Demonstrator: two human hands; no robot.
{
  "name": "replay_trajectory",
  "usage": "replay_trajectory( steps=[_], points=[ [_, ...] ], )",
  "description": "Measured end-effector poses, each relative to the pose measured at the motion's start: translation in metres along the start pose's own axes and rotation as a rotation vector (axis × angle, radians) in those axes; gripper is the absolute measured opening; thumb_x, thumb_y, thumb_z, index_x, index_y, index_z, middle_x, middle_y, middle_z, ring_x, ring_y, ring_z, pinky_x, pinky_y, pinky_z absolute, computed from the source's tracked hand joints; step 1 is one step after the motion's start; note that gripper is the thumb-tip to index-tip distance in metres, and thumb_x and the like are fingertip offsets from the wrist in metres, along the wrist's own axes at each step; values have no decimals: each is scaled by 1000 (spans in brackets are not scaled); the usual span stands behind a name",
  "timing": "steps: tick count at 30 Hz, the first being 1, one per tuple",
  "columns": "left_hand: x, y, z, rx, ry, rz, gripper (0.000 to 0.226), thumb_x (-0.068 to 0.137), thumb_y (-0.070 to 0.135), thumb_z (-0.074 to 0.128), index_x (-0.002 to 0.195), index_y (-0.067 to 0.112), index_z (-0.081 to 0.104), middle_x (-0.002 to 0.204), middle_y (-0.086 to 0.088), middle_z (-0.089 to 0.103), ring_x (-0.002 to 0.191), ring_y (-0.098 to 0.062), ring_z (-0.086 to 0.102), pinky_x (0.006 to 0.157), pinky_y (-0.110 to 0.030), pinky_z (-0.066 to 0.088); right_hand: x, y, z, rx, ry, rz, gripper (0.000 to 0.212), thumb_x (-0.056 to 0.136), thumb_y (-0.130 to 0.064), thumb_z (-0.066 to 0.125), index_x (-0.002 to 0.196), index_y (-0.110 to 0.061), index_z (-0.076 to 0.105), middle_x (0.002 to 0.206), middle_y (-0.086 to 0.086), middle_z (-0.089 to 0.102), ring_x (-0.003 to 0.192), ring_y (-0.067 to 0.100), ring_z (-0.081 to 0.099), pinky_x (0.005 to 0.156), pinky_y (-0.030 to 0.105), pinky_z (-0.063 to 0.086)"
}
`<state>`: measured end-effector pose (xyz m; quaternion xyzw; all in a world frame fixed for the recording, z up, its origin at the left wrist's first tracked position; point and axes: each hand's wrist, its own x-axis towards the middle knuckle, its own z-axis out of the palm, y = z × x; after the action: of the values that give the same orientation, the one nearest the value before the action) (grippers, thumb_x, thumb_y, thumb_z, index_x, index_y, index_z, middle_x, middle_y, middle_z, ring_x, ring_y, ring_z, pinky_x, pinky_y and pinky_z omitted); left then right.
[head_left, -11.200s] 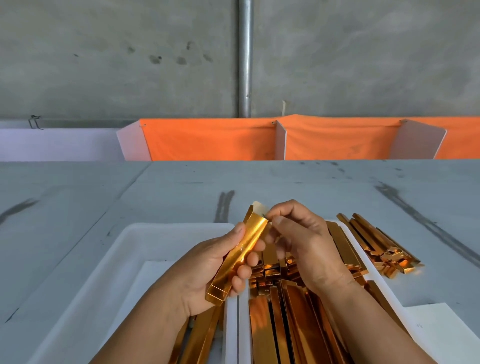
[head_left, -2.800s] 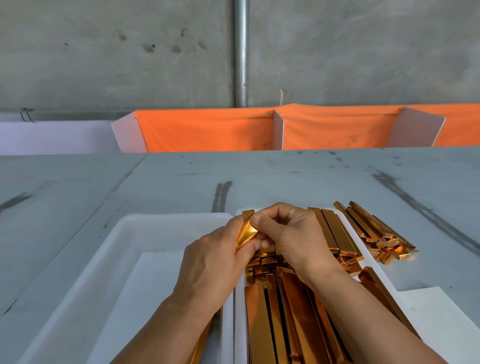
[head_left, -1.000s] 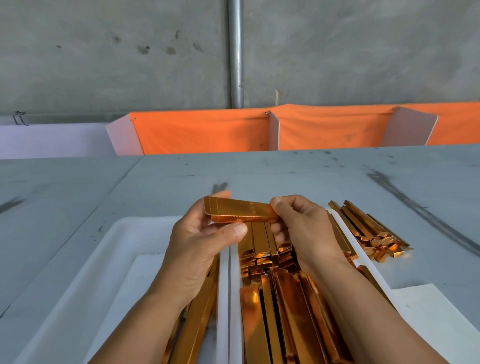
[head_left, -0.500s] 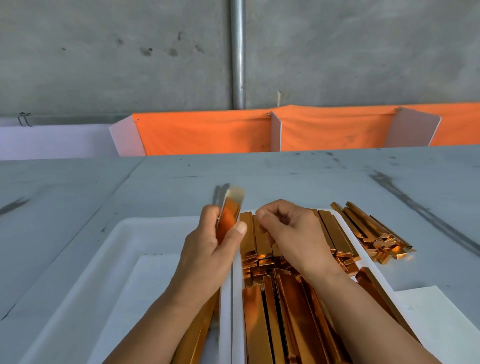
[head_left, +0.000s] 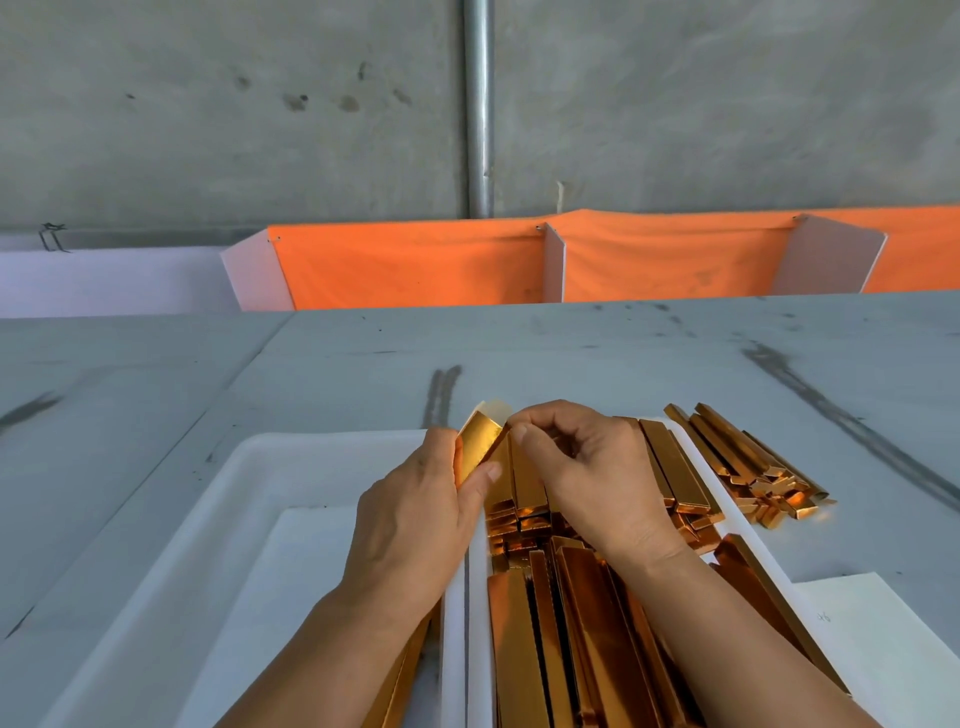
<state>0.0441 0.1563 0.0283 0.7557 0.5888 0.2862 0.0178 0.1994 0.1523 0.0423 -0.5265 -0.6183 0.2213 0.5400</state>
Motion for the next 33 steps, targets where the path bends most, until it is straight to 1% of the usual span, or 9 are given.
replay_trajectory(
  steps=[6,11,13,18,20,24,27,30,33],
  points=[
    [0,3,-3,236,37,72,51,88,64,25,123,29,37,91,16,47,64,-6,45,49,-10,20,0,0,0,-28,-76,40,14,91,-21,65,91,-32,72,74,-13,65,63,4,58,55,12,46],
    [-2,8,-2,315,26,101,44,93,61,31,125,30,35,90,18,38,64,-5,41,48,-11,13,2,0,-2,37,-167,129,17,85,-16,65,81,-33,68,101,-14,53,85,4,57,68,24,48],
    [-3,9,-2,305,17,115,44,93,61,32,125,30,35,90,17,37,65,-5,40,48,-11,13,2,-2,-3,12,-202,125,14,82,-17,64,79,-31,67,106,-17,52,94,4,56,74,26,49],
    [-5,7,1,228,-7,143,39,93,63,34,114,30,34,84,16,39,59,-6,42,53,-14,28,1,-2,-4,-65,-204,90,14,83,-16,64,75,-28,62,104,-18,58,95,-1,56,74,17,42],
    [-4,7,2,187,-2,146,40,92,64,33,112,30,34,83,16,42,59,-6,44,52,-14,29,1,-2,-3,-40,-174,79,16,86,-16,64,75,-27,65,101,-17,60,92,-2,57,70,10,42],
    [-4,4,2,132,23,169,49,88,69,22,115,30,34,83,17,43,65,-5,47,59,-18,35,0,-4,-2,-8,-130,36,17,88,-19,68,75,-30,67,94,-14,63,86,1,60,72,17,47],
    [-4,3,2,123,10,181,55,85,71,13,116,30,35,78,17,39,65,-6,45,60,-19,34,-1,-5,-2,36,-146,9,17,87,-15,69,76,-28,68,91,-12,64,84,2,61,71,15,49],
    [-5,3,1,88,0,180,53,84,71,11,108,31,36,70,17,37,62,-6,46,57,-18,32,0,-6,-3,68,-154,15,20,88,-15,68,74,-29,69,88,-12,64,81,2,61,69,14,46],
    [-6,5,-1,20,-10,170,49,77,74,6,99,35,27,66,17,38,56,-1,45,50,-13,27,0,-7,-5,155,-176,61,29,95,-11,58,77,-29,70,76,-9,67,64,1,60,59,17,46]
  ],
)
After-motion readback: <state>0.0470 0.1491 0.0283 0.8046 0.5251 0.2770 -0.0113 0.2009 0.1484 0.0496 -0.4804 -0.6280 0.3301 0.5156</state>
